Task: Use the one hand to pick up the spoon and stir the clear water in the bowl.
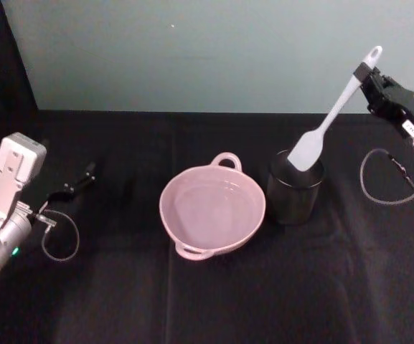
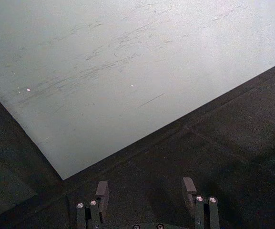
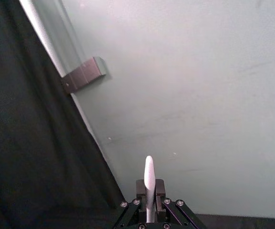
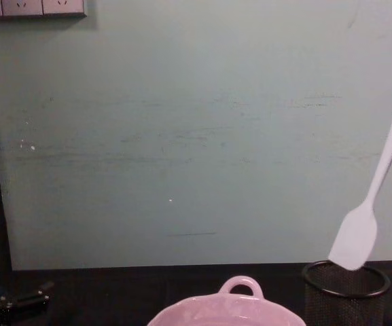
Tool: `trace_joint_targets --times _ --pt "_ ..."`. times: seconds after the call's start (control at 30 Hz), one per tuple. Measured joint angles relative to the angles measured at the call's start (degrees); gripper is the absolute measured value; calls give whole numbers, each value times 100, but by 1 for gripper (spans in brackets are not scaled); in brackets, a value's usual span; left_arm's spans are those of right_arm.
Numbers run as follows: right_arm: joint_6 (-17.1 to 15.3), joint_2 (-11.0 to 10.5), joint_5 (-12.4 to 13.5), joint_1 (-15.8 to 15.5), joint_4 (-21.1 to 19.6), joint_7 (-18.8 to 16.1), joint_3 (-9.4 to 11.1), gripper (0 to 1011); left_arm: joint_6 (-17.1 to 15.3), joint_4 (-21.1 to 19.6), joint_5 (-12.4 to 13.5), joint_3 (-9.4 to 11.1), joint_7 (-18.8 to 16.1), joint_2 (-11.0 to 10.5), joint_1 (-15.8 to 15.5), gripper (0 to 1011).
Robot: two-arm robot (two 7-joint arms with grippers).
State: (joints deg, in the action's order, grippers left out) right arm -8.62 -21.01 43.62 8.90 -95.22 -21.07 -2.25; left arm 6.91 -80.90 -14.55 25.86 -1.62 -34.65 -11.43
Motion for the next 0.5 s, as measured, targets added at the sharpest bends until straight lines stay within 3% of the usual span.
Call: trace_joint_targets --times 0.5 --pt "67 -46 93 267 844 23 -381 110 0 0 0 0 0 0 0 1011"
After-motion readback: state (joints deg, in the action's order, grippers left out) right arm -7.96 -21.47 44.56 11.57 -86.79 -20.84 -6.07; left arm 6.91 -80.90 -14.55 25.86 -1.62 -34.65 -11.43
